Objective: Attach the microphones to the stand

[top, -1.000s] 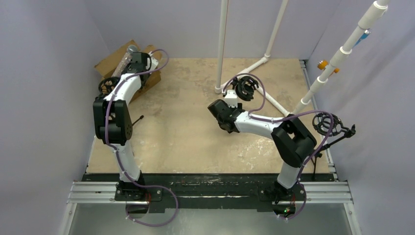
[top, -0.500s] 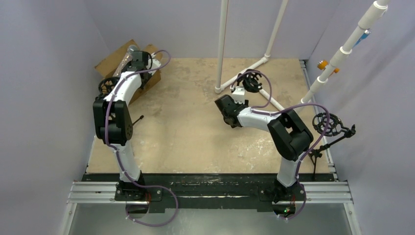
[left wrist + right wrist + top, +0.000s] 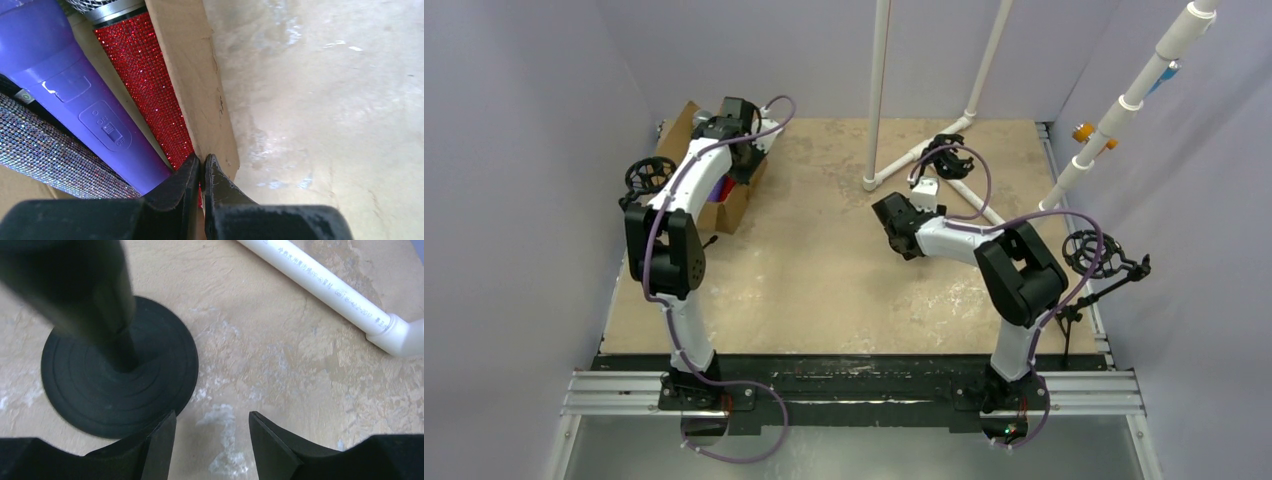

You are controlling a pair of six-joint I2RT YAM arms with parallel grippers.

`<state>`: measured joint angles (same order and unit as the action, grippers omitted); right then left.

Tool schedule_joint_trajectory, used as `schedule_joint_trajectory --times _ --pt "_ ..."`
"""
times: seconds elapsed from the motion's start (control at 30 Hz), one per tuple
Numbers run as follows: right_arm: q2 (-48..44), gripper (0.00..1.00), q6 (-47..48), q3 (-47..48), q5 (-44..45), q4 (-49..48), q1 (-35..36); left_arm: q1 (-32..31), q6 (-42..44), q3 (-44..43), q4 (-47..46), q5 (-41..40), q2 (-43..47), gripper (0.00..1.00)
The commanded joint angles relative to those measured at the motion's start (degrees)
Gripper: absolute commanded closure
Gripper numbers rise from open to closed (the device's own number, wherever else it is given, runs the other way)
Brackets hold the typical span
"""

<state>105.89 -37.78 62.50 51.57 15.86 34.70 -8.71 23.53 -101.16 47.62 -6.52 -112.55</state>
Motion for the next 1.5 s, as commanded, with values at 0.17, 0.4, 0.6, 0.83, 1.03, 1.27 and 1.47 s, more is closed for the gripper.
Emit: schedule_joint_trajectory --times 0.17,0.4,0.6,0.83,1.03,1.27,1.47 --pt "-5.4 0.39 -8.2 -2.8 3.9 5.6 9.7 -6.9 -9.2 -4.4 4.6 10.4 3.7 1.00" --pt "-8.4 0.37 -8.7 -3.4 2.0 6.6 15.1 -11.4 -25.2 0.8 3.4 18.3 9.8 1.00" --pt "-9.0 0.32 -6.0 0.1 -2.7 5.5 18.2 -14.0 -32.9 6.9 1.8 22.7 16.7 1.00" --pt "-9.7 0.30 -3.5 5.6 -8.4 5.5 18.2 -14.8 -34.2 14.2 -0.8 20.1 24.3 0.39" --pt "-11.4 0.31 -5.5 9.0 -10.2 9.2 18.2 -14.7 -29.6 10.3 2.5 14.1 29.0 0.30" --pt "-13.5 0.34 -8.7 11.9 -11.7 12.5 18.3 -14.1 -19.8 12.5 -1.7 1.0 29.5 0.33" --pt "-11.8 0.35 -7.7 16.9 -14.8 11.2 18.3 -6.5 -22.3 15.9 -4.4 2.1 27.2 0.44"
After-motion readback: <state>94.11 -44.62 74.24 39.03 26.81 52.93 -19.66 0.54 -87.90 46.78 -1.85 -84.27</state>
